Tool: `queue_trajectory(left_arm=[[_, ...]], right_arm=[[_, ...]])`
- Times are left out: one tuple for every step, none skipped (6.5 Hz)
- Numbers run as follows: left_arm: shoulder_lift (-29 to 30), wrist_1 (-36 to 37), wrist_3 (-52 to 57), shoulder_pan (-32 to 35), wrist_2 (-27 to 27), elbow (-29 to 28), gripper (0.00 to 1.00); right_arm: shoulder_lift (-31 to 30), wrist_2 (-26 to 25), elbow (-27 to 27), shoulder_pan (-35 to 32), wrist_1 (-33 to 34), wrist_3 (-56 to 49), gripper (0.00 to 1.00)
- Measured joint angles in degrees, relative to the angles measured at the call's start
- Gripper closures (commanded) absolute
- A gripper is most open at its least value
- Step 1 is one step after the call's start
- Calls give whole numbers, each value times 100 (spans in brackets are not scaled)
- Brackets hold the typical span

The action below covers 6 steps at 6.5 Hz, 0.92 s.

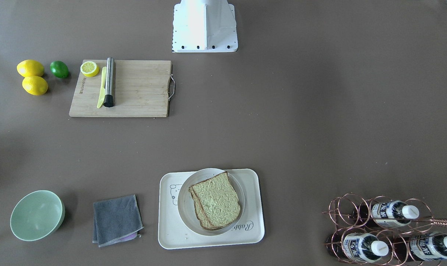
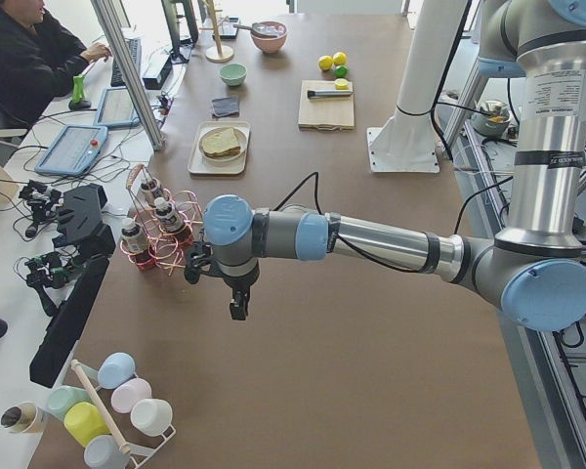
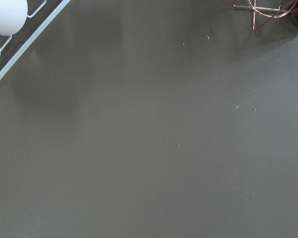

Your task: Make sandwich and place on tray

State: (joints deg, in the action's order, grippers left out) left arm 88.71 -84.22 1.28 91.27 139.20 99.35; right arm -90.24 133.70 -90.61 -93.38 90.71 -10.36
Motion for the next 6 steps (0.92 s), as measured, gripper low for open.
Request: queue_trajectory(left_arm=[[-305, -295, -2, 49, 21, -9, 3], [-513, -517, -7, 107, 26, -19, 3], [-648, -621, -7, 146, 28, -23, 3], [-736, -666, -8, 165, 28, -25, 3], [-764, -678, -11, 179, 29, -21, 3], [-768, -679, -19, 198, 29, 3, 3]], right_arm=[[8, 15, -18, -2, -1, 22, 1], [36, 55, -32, -13, 3, 41, 1], [75, 120, -45, -28, 11, 48, 1], [95, 152, -74, -44, 18, 53, 1], [99, 157, -104, -52, 22, 58, 1], [100, 154, -120, -58, 24, 59, 1]])
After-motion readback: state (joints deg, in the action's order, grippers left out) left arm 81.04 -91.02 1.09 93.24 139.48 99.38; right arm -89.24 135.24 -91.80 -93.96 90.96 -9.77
